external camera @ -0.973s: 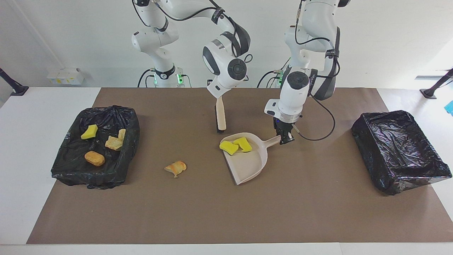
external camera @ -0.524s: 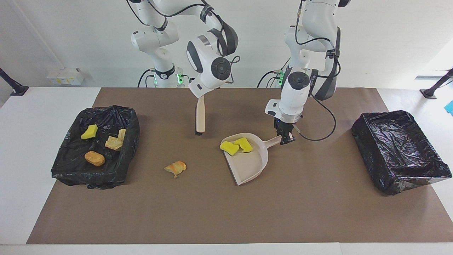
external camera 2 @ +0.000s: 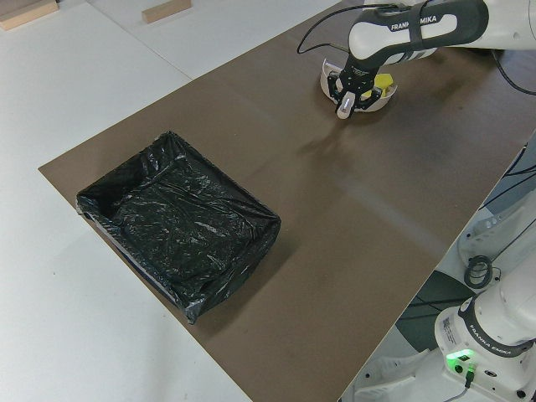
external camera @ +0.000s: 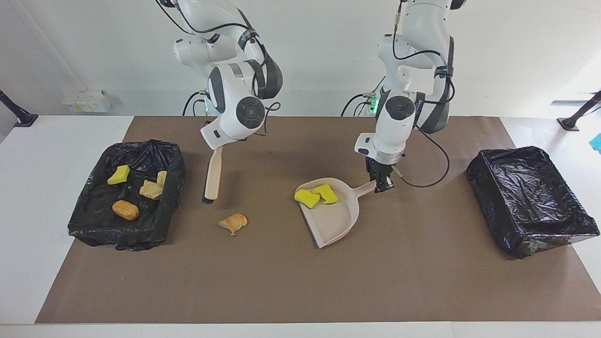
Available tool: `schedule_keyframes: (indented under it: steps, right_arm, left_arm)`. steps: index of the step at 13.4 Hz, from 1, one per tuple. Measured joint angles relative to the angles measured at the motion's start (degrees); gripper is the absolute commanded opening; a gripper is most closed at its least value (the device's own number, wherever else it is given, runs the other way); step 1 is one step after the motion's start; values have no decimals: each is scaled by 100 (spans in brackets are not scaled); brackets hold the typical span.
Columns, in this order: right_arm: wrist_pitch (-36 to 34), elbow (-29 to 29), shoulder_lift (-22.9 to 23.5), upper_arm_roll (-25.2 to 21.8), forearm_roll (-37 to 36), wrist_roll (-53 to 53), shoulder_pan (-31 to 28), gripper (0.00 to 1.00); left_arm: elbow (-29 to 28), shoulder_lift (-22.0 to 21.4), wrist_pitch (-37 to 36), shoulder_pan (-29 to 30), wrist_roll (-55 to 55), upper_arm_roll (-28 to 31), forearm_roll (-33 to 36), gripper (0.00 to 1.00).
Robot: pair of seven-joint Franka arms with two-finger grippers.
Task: Sweep and dump trash in bin
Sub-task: 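Move the brush in the right gripper to the brown scrap near the bin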
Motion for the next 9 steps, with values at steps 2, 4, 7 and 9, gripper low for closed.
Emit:
schedule_keyframes:
  steps: [2, 4, 7, 9]
  right_arm:
    - [485, 17, 137, -3, -27, -313, -217, 0]
    - [762, 123, 385, 20, -14, -317, -190, 0]
    - [1103, 250, 680, 71, 215, -168, -98, 0]
    - [1277, 309, 722, 79, 574, -53, 95, 0]
  left_arm:
    - [94, 0, -340, -65, -24, -21, -44, 0]
    - [275, 0, -758, -133, -60, -38, -47, 0]
    - [455, 1, -1106, -198, -165, -45, -47, 0]
    - [459, 7, -1129, -270, -323, -47, -47, 0]
